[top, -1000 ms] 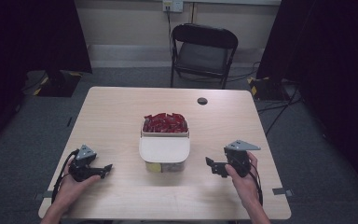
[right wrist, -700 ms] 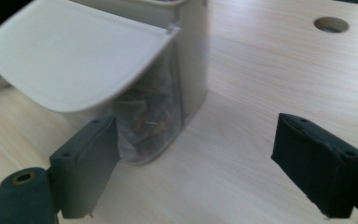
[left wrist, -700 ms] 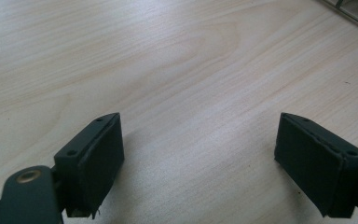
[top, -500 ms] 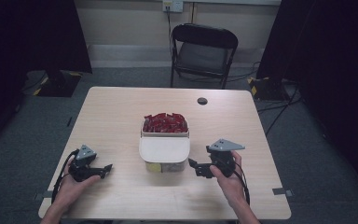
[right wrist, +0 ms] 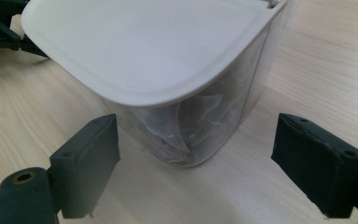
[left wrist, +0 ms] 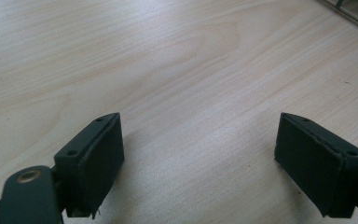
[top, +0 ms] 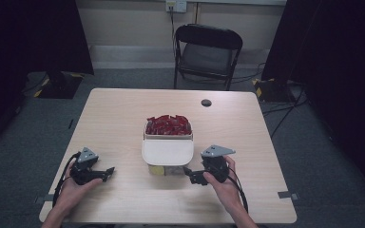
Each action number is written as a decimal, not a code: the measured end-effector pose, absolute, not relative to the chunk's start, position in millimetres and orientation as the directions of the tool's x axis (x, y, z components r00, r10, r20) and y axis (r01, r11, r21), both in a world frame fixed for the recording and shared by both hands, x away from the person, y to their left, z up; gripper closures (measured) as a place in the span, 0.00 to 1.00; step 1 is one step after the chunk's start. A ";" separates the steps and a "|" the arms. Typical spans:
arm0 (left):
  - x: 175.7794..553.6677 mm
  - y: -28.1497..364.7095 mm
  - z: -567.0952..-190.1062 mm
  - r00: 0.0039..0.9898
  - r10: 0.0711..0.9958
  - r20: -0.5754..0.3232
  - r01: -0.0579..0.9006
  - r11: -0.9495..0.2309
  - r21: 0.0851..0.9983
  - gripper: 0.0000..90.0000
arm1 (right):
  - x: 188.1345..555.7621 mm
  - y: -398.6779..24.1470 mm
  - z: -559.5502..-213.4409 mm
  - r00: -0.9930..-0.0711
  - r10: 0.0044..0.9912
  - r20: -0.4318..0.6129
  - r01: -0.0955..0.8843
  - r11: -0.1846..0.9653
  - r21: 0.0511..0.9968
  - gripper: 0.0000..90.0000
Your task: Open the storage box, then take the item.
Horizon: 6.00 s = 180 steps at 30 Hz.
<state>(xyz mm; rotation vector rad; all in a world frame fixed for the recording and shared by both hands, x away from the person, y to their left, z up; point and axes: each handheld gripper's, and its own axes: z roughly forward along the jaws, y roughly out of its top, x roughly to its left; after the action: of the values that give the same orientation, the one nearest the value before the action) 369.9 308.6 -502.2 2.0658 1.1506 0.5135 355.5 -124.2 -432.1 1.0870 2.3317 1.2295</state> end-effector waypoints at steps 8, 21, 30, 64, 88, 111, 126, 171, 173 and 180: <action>369.9 308.6 -502.2 0.525 0.851 0.003 0.571 -0.355 0.741 0.17 | 363.8 -116.3 -430.9 -0.673 0.733 0.103 0.500 0.348 0.793 0.16; 369.9 308.6 -502.2 0.526 0.850 0.002 0.571 -0.355 0.740 0.17 | 370.0 -113.3 -437.3 -0.676 0.728 0.117 0.503 0.339 0.795 0.11; 369.9 308.6 -502.2 0.526 0.850 0.002 0.571 -0.355 0.740 0.17 | 369.3 -114.4 -432.2 -0.678 0.726 0.118 0.493 0.330 0.805 0.11; 369.9 308.6 -502.2 0.525 0.851 0.003 0.571 -0.355 0.740 0.17 | 376.9 -109.6 -414.6 -0.690 0.711 0.135 0.473 0.301 0.828 0.13; 369.9 308.6 -502.2 0.525 0.851 0.003 0.571 -0.355 0.740 0.17 | 395.7 -110.8 -403.8 -0.679 0.720 0.142 0.473 0.281 0.835 0.15; 369.9 308.6 -502.2 0.525 0.851 0.003 0.571 -0.355 0.741 0.17 | 419.1 -110.3 -400.7 -0.677 0.720 0.153 0.479 0.273 0.834 0.15; 369.9 308.5 -502.2 0.525 0.851 0.003 0.571 -0.355 0.741 0.17 | 431.4 -112.5 -399.4 -0.671 0.720 0.177 0.491 0.252 0.834 0.14; 357.4 277.8 -459.8 0.598 0.797 -0.084 0.511 -0.298 0.806 0.23 | 442.4 -125.6 -390.3 -0.635 0.747 0.196 0.486 0.188 0.853 0.13; 356.5 274.6 -457.0 0.607 0.791 -0.082 0.499 -0.299 0.813 0.23 | 442.7 -126.5 -390.3 -0.637 0.746 0.197 0.485 0.189 0.854 0.13; 356.7 268.5 -446.5 0.633 0.768 -0.101 0.483 -0.289 0.826 0.24 | 443.0 -126.7 -391.5 -0.637 0.745 0.200 0.490 0.191 0.851 0.13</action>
<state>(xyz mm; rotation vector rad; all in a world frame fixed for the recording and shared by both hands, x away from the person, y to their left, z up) 356.7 268.5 -446.5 1.9504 0.9854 0.3969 443.0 -126.7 -391.5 1.1792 2.2091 1.4231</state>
